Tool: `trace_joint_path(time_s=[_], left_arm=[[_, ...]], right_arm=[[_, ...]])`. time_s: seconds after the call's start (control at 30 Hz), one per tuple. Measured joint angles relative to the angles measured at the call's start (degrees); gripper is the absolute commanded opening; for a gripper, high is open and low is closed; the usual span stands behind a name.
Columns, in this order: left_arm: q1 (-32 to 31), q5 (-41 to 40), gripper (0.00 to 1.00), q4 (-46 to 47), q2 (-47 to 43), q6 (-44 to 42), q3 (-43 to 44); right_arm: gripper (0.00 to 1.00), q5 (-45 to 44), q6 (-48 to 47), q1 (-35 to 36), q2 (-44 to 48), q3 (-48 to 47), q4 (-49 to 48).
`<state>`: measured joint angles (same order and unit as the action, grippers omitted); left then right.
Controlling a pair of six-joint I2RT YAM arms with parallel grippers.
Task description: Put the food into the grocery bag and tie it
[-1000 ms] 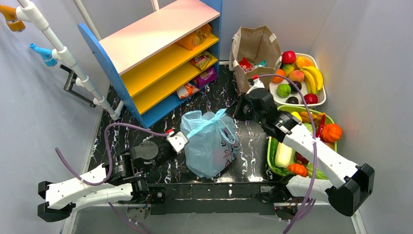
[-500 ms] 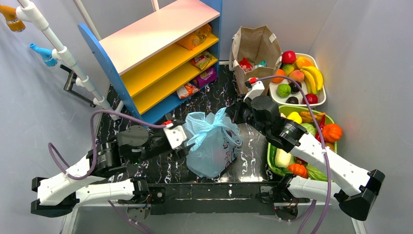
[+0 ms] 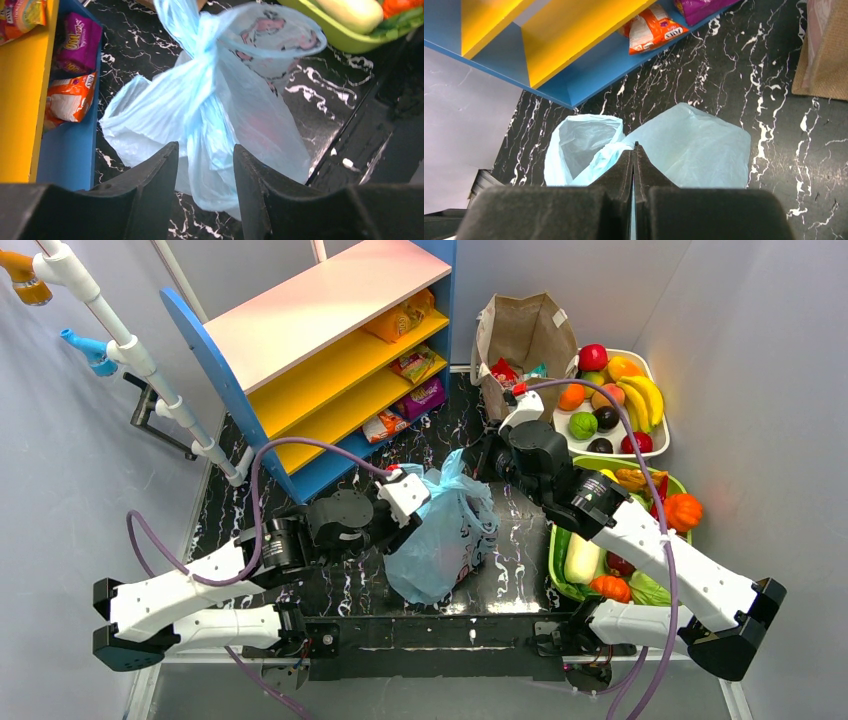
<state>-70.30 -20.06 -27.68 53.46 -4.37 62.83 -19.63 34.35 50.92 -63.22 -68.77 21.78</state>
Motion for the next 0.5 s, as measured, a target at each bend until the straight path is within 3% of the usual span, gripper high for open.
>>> trace_joint_path(time_s=[0.3, 0.5], left_arm=[[-0.49, -3.04, 0.47, 4.99, 4.72, 3.06, 0.08], [-2.53, -3.13, 0.42, 5.0, 7.67, 3.36, 0.91]], right_arm=[[0.01, -0.66, 0.74, 0.11, 0.0, -0.02, 2.49], [0.01, -0.66, 0.32, 0.11, 0.14, -0.02, 3.45]])
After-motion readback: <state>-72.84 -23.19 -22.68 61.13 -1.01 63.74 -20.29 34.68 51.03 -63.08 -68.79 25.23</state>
